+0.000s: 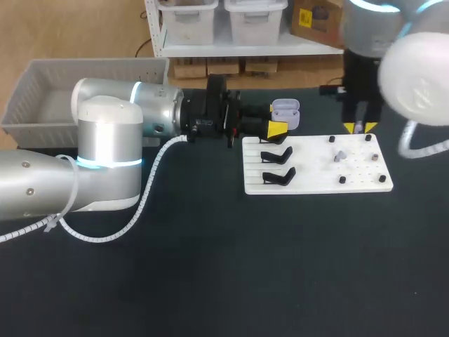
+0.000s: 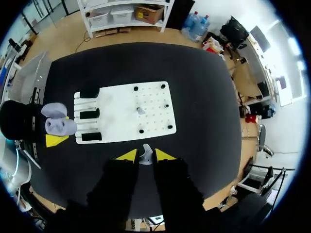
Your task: Pick up each earbud case from the left stands, insert the matching earbuds, close the lid, and place the case in the box.
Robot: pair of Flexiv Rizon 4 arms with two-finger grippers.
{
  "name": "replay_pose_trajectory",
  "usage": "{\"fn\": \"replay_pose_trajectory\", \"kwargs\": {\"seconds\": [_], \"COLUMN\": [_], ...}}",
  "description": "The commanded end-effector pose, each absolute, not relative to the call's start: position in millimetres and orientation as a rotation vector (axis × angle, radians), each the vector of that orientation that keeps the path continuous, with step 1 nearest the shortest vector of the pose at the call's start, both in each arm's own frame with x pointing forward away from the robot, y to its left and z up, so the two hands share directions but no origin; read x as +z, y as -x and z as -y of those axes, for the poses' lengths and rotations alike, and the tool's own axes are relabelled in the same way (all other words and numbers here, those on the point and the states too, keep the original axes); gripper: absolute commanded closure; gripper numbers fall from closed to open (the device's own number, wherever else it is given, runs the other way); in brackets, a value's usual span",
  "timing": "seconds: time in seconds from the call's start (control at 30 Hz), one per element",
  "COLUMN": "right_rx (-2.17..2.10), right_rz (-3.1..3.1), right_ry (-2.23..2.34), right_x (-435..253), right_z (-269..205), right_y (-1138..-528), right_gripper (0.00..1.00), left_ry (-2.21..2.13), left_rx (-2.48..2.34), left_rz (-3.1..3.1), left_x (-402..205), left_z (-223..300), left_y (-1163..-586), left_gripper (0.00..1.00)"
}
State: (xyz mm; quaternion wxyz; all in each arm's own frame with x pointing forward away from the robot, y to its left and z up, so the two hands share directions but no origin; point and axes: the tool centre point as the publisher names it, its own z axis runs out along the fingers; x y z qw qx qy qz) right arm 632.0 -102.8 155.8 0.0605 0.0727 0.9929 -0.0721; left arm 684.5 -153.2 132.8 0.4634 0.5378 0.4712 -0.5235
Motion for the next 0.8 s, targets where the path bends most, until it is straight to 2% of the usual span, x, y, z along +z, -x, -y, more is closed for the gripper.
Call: {"fn": "replay_pose_trajectory", "kwargs": {"seconds": [0.03,0.67,0.8], "right_rx": [-0.38,-0.315,-0.333], "right_rz": [-3.019,-3.043,-3.018], "right_ry": [-0.264,-0.331,-0.385], "right_x": [165.2,178.5,183.4], "right_z": [82.9,73.3,59.5], "right_y": [-635.2,-631.6,-628.3], "right_gripper": [1.0,1.0,1.0], "left_ry": [-1.319,-1.319,-1.335], "left_rx": [-1.284,-1.284,-1.224], "left_rz": [-1.156,-1.156,-1.139], "left_x": [131.9,131.9,128.3], "left_z": [153.1,153.1,154.1], "left_y": [-684.1,-684.1,-680.8], "left_gripper": [1.0,1.0,1.0]}}
